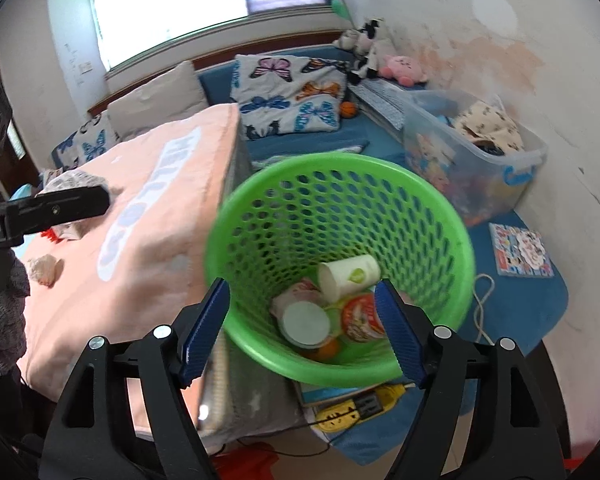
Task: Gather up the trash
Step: 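Close the left tool on the crumpled white paper ball while the right tool returns to the table, then close the right tool on the white barcode-printed plastic bag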
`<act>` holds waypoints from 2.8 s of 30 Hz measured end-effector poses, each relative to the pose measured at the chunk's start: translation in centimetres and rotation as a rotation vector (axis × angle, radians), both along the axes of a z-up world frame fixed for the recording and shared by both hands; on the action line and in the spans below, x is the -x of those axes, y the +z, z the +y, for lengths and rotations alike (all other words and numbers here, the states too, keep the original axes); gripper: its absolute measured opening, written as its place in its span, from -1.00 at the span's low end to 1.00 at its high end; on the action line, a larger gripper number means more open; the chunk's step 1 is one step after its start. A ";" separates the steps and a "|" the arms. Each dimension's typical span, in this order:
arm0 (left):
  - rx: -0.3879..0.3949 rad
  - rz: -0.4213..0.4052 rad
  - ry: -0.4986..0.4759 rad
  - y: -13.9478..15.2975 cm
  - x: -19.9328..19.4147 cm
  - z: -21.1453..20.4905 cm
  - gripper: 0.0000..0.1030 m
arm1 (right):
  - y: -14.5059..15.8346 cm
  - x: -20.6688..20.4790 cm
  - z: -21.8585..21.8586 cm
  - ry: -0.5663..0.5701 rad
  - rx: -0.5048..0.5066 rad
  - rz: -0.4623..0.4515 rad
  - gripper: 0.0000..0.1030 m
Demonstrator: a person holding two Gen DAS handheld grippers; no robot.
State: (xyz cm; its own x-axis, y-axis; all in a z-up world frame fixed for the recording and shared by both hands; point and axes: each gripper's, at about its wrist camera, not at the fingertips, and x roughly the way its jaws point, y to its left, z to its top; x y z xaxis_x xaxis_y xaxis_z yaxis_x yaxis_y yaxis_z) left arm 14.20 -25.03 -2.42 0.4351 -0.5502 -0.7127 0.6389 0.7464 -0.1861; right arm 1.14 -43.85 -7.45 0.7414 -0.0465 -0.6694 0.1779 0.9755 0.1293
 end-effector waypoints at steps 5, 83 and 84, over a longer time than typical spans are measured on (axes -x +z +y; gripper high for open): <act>-0.009 -0.012 0.101 -0.2 -0.1 5.4 0.74 | 0.4 -1.3 2.4 0.057 0.004 -0.007 0.48; 0.060 0.034 0.550 -3.4 -3.5 31.8 -0.05 | 0.9 -23.8 30.1 0.526 -0.006 0.061 0.08; 0.061 0.035 0.550 -3.4 -3.6 31.8 -0.05 | 0.7 -23.9 30.0 0.521 -0.010 0.063 0.00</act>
